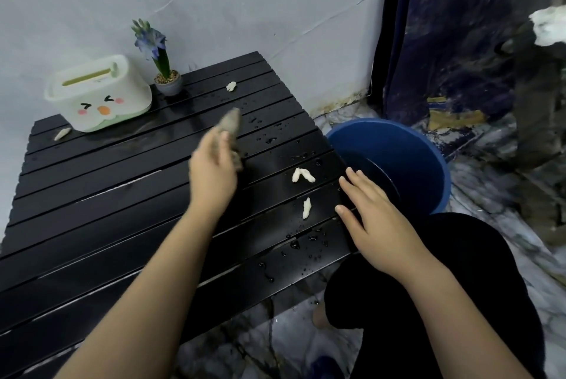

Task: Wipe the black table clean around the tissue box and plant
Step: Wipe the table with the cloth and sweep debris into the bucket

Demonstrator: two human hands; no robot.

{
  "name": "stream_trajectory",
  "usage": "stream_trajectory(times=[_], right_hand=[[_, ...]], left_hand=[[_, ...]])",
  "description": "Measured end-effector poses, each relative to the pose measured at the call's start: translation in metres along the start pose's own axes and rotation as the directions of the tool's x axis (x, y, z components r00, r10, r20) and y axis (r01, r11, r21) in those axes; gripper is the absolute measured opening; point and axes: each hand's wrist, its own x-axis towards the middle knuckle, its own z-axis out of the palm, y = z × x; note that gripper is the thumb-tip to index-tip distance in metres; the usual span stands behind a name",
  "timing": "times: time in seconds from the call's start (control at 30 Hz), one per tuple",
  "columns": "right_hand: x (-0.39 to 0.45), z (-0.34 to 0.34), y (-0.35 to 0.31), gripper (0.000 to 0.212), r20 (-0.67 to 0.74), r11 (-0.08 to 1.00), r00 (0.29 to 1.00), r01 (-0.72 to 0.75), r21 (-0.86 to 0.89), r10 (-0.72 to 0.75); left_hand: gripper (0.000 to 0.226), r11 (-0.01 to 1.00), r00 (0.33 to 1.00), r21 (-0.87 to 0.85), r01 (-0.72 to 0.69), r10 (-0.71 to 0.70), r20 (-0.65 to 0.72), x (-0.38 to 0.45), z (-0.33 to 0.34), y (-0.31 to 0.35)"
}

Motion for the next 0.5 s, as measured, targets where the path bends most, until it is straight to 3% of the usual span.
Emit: stream_trajectory(times=[0.07,0.1,0.2,0.27,0.37,0.5], right_hand=[[0.003,0.000,-0.001,0.058,0.003,1.000,1.000,-0.009,0.004,0.009],[0.004,0.000,-0.001,0.058,0.008,1.000,1.000,-0.012,0.004,0.012],[0.006,0.002,-0.002,0.059,0.014,1.000,1.000,-0.014,0.003,0.014],[0.008,0.003,-0.002,0.059,0.010,1.000,1.000,-0.011,-0.003,0.012],[0.009,0.004,-0.002,0.059,0.004,1.000,1.000,-0.012,-0.017,0.012],[0.008,0.005,-0.002,0.058,-0.001,1.000,1.000,-0.012,-0.010,0.012]], left_hand=[[0.033,0.984,0.985,0.179,-0.009,0.039,-0.166,0.026,-0.029,-0.017],[0.039,0.954,0.985,0.297,0.028,0.025,-0.173,0.038,-0.042,-0.031],[0.062,0.660,0.974,0.727,0.188,-0.221,-0.051,0.059,-0.067,-0.067],[0.064,0.581,0.961,0.792,0.184,-0.274,-0.023,0.068,-0.064,-0.075],[0.057,0.553,0.988,0.831,0.058,-0.154,0.033,0.086,-0.045,-0.072],[0.047,0.649,0.977,0.754,-0.097,-0.080,0.195,0.097,0.001,-0.052]])
